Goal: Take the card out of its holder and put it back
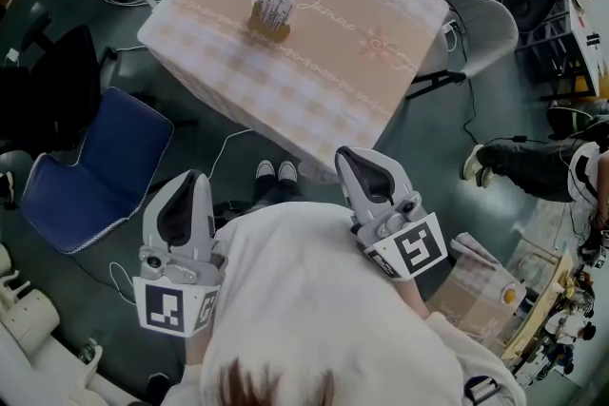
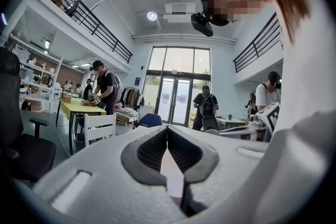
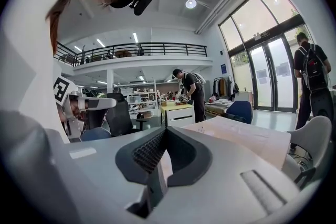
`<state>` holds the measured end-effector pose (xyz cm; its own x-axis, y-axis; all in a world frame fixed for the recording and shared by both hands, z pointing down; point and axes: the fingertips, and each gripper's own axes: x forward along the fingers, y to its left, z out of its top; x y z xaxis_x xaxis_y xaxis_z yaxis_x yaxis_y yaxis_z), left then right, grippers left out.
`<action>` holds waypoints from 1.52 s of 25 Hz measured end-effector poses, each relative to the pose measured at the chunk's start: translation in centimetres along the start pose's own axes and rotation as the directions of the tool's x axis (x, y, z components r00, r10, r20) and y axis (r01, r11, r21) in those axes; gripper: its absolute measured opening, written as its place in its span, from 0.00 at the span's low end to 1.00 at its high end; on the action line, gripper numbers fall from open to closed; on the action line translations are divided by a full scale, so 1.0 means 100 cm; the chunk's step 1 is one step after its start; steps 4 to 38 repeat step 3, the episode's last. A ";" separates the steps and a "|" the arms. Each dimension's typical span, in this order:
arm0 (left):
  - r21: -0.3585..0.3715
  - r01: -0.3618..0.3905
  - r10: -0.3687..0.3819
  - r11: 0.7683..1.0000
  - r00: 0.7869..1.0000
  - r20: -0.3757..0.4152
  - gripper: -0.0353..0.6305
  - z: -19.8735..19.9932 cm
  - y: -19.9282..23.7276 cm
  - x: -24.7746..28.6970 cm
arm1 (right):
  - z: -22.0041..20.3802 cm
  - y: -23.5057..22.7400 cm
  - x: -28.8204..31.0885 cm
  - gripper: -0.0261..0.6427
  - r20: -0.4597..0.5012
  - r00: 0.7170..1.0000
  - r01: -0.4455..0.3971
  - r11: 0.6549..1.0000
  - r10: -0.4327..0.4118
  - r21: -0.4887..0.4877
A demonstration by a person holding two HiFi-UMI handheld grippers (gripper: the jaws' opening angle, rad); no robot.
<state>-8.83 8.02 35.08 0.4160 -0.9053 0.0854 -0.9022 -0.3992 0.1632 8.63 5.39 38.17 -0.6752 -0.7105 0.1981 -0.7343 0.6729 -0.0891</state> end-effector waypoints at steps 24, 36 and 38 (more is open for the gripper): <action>-0.003 -0.002 0.002 1.000 1.000 0.004 0.06 0.001 0.002 -0.001 | -0.001 0.002 0.002 0.04 -0.005 1.000 -0.004 1.000 0.004 -0.001; -0.003 -0.002 0.002 1.000 1.000 0.004 0.06 0.001 0.002 -0.001 | -0.001 0.002 0.002 0.04 -0.005 1.000 -0.004 1.000 0.004 -0.001; -0.003 -0.002 0.002 1.000 1.000 0.004 0.06 0.001 0.002 -0.001 | -0.001 0.002 0.002 0.04 -0.005 1.000 -0.004 1.000 0.004 -0.001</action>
